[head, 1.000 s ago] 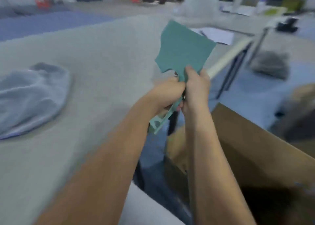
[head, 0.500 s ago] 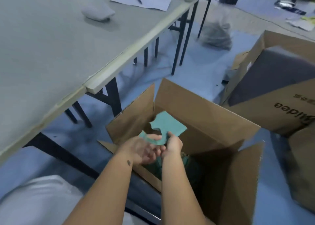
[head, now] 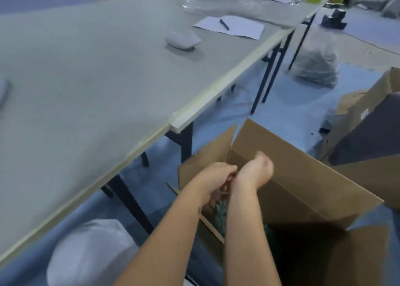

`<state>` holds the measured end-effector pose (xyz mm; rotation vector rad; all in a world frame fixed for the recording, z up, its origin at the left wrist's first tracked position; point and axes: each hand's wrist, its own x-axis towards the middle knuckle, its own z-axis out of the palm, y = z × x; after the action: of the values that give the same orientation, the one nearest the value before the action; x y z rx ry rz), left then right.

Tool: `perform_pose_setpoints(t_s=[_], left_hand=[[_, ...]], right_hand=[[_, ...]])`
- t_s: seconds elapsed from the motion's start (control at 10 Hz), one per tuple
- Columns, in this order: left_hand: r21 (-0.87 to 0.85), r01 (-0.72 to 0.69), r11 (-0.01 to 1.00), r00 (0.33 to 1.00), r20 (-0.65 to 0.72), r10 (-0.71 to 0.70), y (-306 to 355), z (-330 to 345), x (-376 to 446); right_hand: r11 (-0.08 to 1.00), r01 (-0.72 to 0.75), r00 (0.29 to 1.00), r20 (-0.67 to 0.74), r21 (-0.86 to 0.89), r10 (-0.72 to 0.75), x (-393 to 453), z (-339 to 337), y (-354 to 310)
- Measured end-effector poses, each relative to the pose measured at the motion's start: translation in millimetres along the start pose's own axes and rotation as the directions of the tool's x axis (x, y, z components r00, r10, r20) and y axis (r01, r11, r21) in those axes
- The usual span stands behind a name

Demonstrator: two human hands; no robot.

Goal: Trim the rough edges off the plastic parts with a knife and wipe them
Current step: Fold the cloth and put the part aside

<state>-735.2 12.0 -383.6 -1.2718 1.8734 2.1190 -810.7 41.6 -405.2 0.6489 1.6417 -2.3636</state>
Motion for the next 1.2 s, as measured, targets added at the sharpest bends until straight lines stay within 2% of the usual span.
perform_pose_setpoints(t_s=[0.1, 0.2, 0.3, 0.4, 0.5, 0.6, 0.7, 0.8, 0.9, 1.0, 1.1, 1.2], left_hand=[[0.025, -0.210, 0.977, 0.971, -0.109, 0.211, 37.1, -24.3, -29.9], [0.069, -0.369, 0.927, 0.880, -0.294, 0.372, 61.5, -76.9, -75.0], [0.114, -0.423, 0.899, 0.733, -0.541, 0.413, 56.8, -146.6, -124.7], [0.017, -0.391, 0.920, 0.636, -0.718, 0.283, 34.6, -213.8, -179.2], [0.043, -0.323, 0.945, 0.478, -0.855, 0.202, -2.5, -273.2, -232.1], [0.081, -0.288, 0.954, 0.301, -0.938, 0.170, -42.5, -314.8, -275.1], [0.087, -0.319, 0.944, 0.168, -0.975, 0.147, -72.3, -339.7, -298.3], [0.060, -0.359, 0.932, 0.045, -0.996, 0.082, -92.3, -361.7, -304.9], [0.025, -0.347, 0.937, 0.033, -0.999, 0.039, -106.6, -378.5, -298.4], [0.044, -0.248, 0.968, 0.047, -0.997, 0.058, -116.9, -384.2, -286.1], [0.071, -0.194, 0.978, -0.001, -0.997, 0.072, -123.2, -384.3, -281.4], [0.087, -0.206, 0.975, -0.014, -0.996, 0.086, -125.5, -383.6, -280.5]], right_hand=[[0.965, 0.261, 0.956, 0.128, 0.036, -0.263, -65.0, 42.8, -47.6], [0.945, 0.286, 0.869, 0.372, 0.160, -0.326, -128.6, 83.7, -58.3], [0.962, 0.232, 0.751, 0.602, 0.146, -0.272, -215.5, 124.2, -43.9], [0.965, 0.251, 0.493, 0.849, 0.069, -0.189, -301.8, 146.8, -2.7], [0.931, 0.366, 0.117, 0.992, 0.006, -0.053, -384.3, 149.3, 42.4], [0.878, 0.478, -0.197, 0.976, 0.009, 0.097, -447.8, 144.9, 83.2], [0.879, 0.476, -0.374, 0.907, 0.009, 0.193, -484.2, 138.5, 111.8], [0.862, 0.507, -0.455, 0.848, -0.004, 0.271, -485.2, 135.5, 130.7], [0.866, 0.496, -0.456, 0.832, -0.058, 0.316, -469.9, 138.5, 141.4], [0.888, 0.399, -0.419, 0.816, -0.228, 0.398, -465.0, 143.0, 142.2], [0.870, 0.361, -0.401, 0.787, -0.335, 0.469, -466.1, 143.0, 138.2], [0.861, 0.419, -0.372, 0.810, -0.289, 0.453, -469.5, 143.0, 125.2]])
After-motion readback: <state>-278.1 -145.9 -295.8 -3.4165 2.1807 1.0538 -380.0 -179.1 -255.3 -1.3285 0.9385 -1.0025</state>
